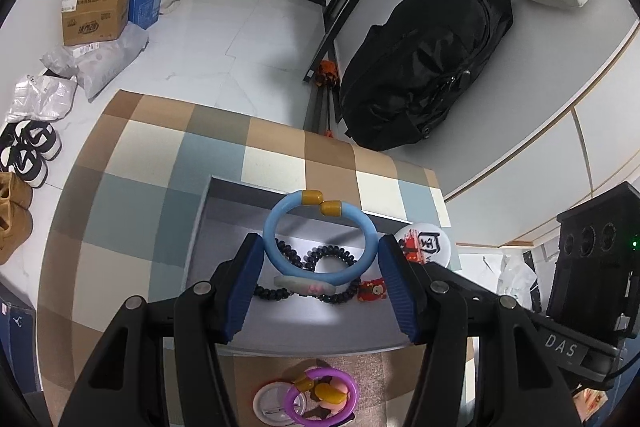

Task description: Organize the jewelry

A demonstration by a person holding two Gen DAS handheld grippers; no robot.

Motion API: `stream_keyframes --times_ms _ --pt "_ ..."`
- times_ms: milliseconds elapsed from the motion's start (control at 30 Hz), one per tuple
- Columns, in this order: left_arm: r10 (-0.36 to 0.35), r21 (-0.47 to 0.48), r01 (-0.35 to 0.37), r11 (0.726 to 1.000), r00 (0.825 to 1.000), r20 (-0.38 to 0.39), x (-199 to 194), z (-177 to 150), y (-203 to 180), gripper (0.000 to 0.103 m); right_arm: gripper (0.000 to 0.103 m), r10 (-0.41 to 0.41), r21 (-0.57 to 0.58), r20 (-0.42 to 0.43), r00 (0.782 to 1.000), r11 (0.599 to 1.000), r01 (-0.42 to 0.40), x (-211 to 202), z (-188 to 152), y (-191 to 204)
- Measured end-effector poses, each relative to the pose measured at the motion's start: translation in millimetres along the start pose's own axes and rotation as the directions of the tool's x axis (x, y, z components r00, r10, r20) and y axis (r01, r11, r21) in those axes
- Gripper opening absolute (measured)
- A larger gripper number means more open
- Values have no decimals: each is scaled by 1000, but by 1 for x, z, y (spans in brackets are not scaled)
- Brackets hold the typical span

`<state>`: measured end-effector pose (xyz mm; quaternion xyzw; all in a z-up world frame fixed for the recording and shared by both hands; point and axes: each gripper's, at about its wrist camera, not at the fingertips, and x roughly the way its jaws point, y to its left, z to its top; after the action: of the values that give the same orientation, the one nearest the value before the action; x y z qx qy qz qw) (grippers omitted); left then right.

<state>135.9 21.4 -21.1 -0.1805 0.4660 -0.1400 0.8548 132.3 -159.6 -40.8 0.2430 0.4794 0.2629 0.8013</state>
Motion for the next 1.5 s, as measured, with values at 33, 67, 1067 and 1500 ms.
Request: stream_keyframes --times_ms 33,67,1067,1500 --pt "1 1 -1 1000 1000 -3 1 0 0 54 4 -1 5 -5 1000 1000 1 1 0 -1" --pt "1 1 -1 1000 1000 -7 2 0 0 54 4 0 14 -12 1000 1000 0 2 -1 -3" --pt "97 75 -101 992 994 56 -17 -14 -3 69 83 -66 -48 95 993 996 71 -34 -14 -1" --pt "148 78 -162 984 975 164 -45 -40 5 81 100 -110 -226 159 981 963 145 -41 -45 31"
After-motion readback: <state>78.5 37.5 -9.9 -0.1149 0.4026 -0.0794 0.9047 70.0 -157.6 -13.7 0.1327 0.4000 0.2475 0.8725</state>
